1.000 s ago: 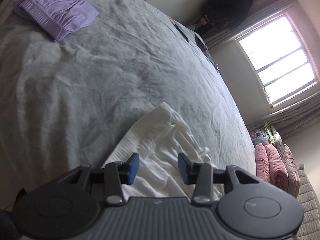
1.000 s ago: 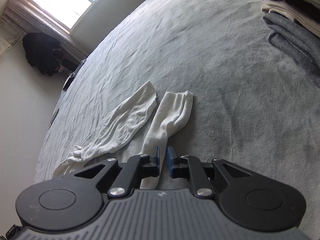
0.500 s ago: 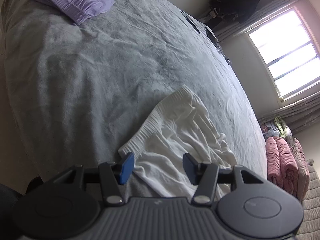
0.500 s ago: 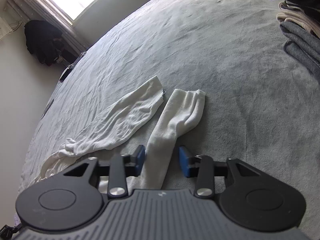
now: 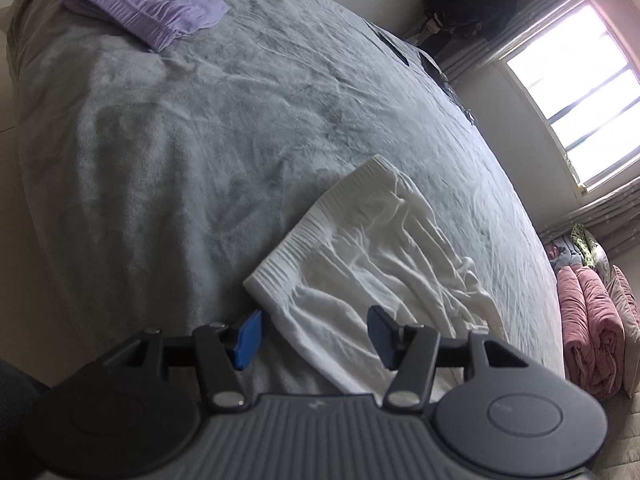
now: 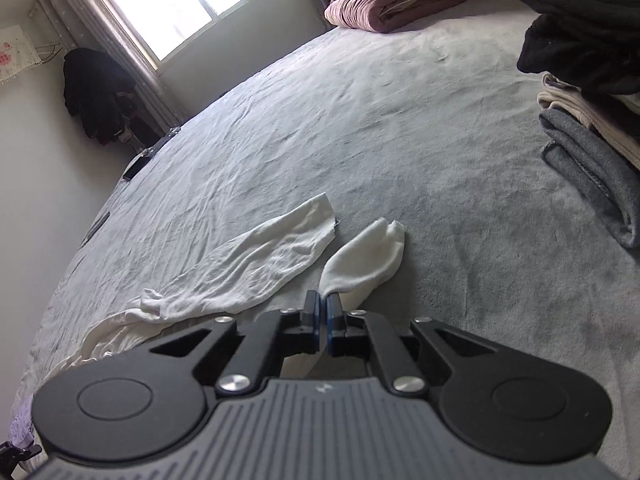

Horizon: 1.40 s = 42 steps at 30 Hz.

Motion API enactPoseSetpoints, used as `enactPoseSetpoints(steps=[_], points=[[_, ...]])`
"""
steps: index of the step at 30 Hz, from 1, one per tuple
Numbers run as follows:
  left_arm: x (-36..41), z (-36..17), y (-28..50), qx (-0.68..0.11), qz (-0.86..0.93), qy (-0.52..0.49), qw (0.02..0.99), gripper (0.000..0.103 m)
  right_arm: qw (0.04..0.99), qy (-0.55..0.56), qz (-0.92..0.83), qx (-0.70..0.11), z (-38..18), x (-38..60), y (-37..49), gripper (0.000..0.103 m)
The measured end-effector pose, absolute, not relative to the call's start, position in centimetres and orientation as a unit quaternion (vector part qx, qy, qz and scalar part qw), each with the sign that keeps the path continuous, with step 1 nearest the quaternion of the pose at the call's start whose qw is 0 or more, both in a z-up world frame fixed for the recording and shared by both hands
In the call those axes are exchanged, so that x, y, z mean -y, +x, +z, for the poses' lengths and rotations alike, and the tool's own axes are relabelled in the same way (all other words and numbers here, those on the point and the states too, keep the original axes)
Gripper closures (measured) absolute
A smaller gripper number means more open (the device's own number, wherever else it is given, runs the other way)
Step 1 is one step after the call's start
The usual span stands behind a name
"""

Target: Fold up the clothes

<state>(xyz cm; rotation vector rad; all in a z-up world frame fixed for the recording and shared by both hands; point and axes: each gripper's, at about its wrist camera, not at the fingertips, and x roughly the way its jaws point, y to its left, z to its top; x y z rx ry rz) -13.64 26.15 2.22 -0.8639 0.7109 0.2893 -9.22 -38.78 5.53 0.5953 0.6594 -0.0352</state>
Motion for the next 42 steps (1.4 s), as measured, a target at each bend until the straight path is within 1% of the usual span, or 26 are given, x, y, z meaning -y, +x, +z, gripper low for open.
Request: enactPoseSetpoints(steps=[1,2,3,5,10,11,18,20,24,26,27,29,31,35,42], points=[[-26.1,2.1,-13.4,-0.335,0.136,-0.404,0.84,0.06,0.903,0.293,-0.018,-0.315,5.7,38.8,-9.5,0.099],[-26.2,1.9,-13.1,-0.338,0.134,-0.406,0.838,0.082,0.902,0.296,-0.022,-0.315,5.8,38.8,-9.8,0.099],[-26.5,1.5,-13.0,-0.342,0.132,-0.417,0.832,0.101,0.901,0.299,-0.026,-0.314,5.9,38.8,-10.1,0.099],[-27.0,1.2,-13.2,-0.337,0.133,-0.435,0.824,0.102,0.898,0.306,-0.035,-0.313,6.0,38.8,-10.6,0.099],[-27.3,4.1,-13.0,-0.294,0.121,-0.408,0.856,0.102,0.897,0.325,-0.052,-0.296,6.9,39.6,-10.9,0.099],[-27.4,4.7,-12.7,-0.289,0.121,-0.406,0.859,0.102,0.896,0.328,-0.055,-0.293,7.1,39.7,-10.7,0.101],[-27.7,9.0,-9.7,-0.266,0.11,-0.397,0.871,0.102,0.91,0.259,-0.075,-0.315,8.3,38.6,-5.6,0.101],[-27.9,10.1,-9.3,-0.259,0.102,-0.401,0.872,0.102,0.919,0.254,-0.072,-0.293,9.9,38.7,-4.8,0.101],[-28.2,12.1,-10.3,-0.233,0.093,-0.401,0.881,0.102,0.948,0.238,-0.037,-0.21,14.0,38.9,-6.2,0.101],[-28.0,12.2,-11.0,-0.23,0.1,-0.391,0.885,0.102,0.957,0.209,-0.016,-0.2,14.5,38.7,-7.5,0.101],[-27.9,11.6,-11.1,-0.244,0.11,-0.382,0.885,0.102,0.961,0.194,-0.005,-0.196,14.6,38.6,-8.2,0.101],[-27.6,10.3,-11.2,-0.271,0.127,-0.363,0.882,0.102,0.955,0.135,-0.002,-0.263,12.6,37.8,-8.4,0.101],[-27.6,8.6,-11.3,-0.295,0.134,-0.363,0.874,0.102,0.937,0.102,-0.012,-0.335,9.2,37.8,-8.7,0.101],[-27.8,6.0,-12.0,-0.323,0.142,-0.371,0.859,0.102,0.893,0.14,-0.039,-0.425,4.2,39.1,-9.3,0.101],[-28.4,5.1,-12.9,-0.323,0.161,-0.369,0.857,0.102,0.891,0.095,-0.054,-0.442,4.7,36.3,-9.3,0.1]])
